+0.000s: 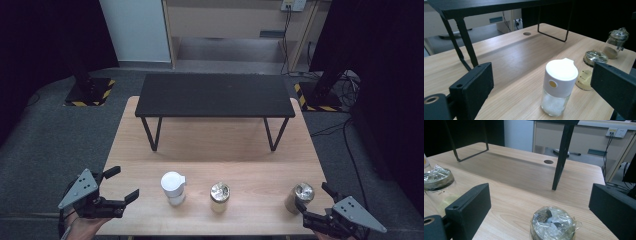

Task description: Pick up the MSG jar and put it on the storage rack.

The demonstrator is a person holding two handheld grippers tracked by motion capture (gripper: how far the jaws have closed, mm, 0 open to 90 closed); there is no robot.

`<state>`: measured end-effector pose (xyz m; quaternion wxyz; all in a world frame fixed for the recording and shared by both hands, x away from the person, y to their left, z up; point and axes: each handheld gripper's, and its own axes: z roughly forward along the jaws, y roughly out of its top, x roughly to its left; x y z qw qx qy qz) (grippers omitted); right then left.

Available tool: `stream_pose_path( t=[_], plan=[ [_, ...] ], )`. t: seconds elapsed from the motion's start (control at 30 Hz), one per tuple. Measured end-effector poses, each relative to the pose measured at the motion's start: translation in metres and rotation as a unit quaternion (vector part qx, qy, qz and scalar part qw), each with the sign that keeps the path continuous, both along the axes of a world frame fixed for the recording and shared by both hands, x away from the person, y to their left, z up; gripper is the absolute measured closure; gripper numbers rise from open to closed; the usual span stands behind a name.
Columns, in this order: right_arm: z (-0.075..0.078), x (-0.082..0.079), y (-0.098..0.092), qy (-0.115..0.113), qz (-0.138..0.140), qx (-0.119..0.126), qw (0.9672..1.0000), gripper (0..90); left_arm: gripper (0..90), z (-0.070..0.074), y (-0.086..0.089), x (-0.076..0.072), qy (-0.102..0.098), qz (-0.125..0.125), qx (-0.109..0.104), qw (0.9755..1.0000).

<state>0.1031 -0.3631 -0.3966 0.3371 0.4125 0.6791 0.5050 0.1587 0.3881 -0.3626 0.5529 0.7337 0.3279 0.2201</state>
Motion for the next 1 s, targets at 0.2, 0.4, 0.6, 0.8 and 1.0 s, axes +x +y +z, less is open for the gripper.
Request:
stream_pose_path(
  t=[0.2, 0.4, 0.6, 0.8, 1.0],
  plan=[
    [0.0, 0.0, 0.0, 0.0, -0.001, 0.002, 1.0, 4.7, 3.8, 0.005, -0.004, 0.01, 0.005, -0.015, 0.01, 0.9998],
    [0.0, -0.001, 0.0, -0.001, -0.001, 0.002, 1.0, 4.7, 3.8, 0.008, -0.011, 0.02, 0.012, -0.031, 0.019, 0.9993],
    [0.0, -0.001, 0.0, -0.001, -0.001, 0.003, 1.0, 4.8, 3.8, 0.006, -0.019, 0.032, 0.02, -0.051, 0.029, 0.9981],
    [0.0, -0.001, -0.001, -0.001, -0.001, 0.004, 1.0, 4.9, 3.8, -0.002, -0.024, 0.04, 0.028, -0.061, 0.031, 0.9973],
    [0.0, -0.001, -0.001, -0.001, -0.001, 0.004, 1.0, 5.0, 3.8, -0.008, -0.027, 0.048, 0.031, -0.071, 0.031, 0.9965]
  ],
)
